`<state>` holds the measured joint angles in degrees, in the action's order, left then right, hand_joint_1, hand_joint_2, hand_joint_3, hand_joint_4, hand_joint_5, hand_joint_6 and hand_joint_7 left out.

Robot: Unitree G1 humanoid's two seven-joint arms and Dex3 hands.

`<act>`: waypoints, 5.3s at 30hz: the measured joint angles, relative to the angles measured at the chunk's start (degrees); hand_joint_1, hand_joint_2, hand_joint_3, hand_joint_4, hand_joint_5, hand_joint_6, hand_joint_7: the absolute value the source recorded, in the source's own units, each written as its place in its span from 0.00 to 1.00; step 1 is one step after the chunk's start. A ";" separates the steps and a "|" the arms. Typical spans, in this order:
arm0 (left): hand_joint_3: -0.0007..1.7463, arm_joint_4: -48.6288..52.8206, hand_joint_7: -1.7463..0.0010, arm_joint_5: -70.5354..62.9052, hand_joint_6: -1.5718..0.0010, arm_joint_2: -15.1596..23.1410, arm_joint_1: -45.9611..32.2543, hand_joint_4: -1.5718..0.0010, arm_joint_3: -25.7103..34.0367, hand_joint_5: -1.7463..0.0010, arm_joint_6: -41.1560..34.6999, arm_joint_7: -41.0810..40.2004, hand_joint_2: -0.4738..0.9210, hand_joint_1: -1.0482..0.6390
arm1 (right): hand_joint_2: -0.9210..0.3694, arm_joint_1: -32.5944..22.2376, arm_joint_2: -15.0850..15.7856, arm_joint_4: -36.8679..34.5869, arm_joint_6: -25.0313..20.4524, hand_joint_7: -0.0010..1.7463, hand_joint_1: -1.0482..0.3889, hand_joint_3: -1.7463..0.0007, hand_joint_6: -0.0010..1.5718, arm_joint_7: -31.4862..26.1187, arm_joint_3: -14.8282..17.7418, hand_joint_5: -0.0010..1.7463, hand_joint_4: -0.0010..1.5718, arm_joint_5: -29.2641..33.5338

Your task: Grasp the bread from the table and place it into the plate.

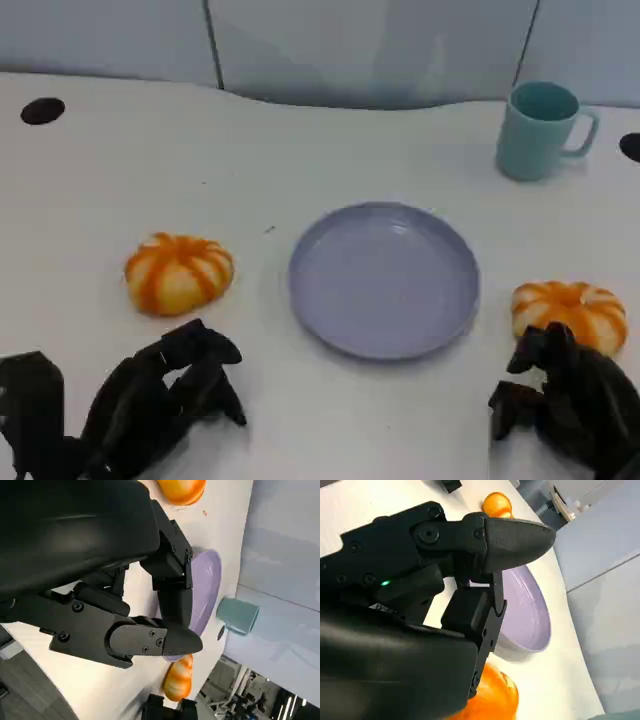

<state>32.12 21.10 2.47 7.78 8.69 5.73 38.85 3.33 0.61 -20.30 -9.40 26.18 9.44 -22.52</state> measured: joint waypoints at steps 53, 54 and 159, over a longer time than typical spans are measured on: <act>0.18 -1.92 0.70 -8.61 0.64 0.08 -0.37 0.83 -1.14 0.34 15.17 -7.14 1.00 0.24 | 0.00 0.06 -0.03 -0.46 0.77 0.63 0.41 0.74 0.75 0.50 -0.07 0.70 0.83 0.16; 0.17 -2.33 0.82 -13.54 0.65 0.96 -0.37 0.89 -1.54 0.45 17.81 -10.08 1.00 0.24 | 0.00 0.08 -0.08 -0.45 0.77 0.63 0.40 0.74 0.75 0.50 -0.09 0.71 0.82 0.16; 0.64 44.78 0.09 -60.32 0.67 8.59 38.94 0.55 -36.91 0.00 6.56 -59.31 0.79 0.49 | 0.00 -10.31 -0.23 15.34 -9.29 0.70 0.40 0.73 0.73 -4.49 -1.44 0.79 0.79 -2.16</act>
<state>76.90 -39.22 11.06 46.72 -28.22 12.28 -20.46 -6.99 0.37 -4.96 -18.69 21.69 8.00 -24.69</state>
